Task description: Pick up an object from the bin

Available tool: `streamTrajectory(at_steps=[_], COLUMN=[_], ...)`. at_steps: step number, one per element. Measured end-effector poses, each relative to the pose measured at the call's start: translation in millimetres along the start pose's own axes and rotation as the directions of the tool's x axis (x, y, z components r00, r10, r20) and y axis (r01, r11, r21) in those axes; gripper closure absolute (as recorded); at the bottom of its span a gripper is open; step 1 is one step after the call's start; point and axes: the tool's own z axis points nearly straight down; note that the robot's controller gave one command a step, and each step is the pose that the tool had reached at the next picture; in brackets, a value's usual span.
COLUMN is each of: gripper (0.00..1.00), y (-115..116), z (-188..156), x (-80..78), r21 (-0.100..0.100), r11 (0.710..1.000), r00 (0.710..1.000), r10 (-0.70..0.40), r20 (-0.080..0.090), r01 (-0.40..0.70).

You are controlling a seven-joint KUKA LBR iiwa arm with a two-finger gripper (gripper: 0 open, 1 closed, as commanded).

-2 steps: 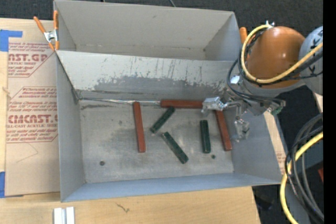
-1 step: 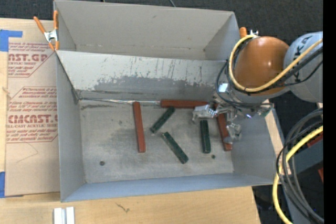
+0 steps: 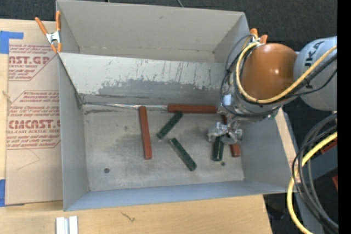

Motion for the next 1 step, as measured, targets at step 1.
streamTrajectory(at_steps=[1], gripper=[1.0], y=[0.0], z=[0.0], x=[0.0], r21=[0.0], r11=[1.0], r00=[1.0], r10=[0.0], r20=[0.0], r01=[0.0])
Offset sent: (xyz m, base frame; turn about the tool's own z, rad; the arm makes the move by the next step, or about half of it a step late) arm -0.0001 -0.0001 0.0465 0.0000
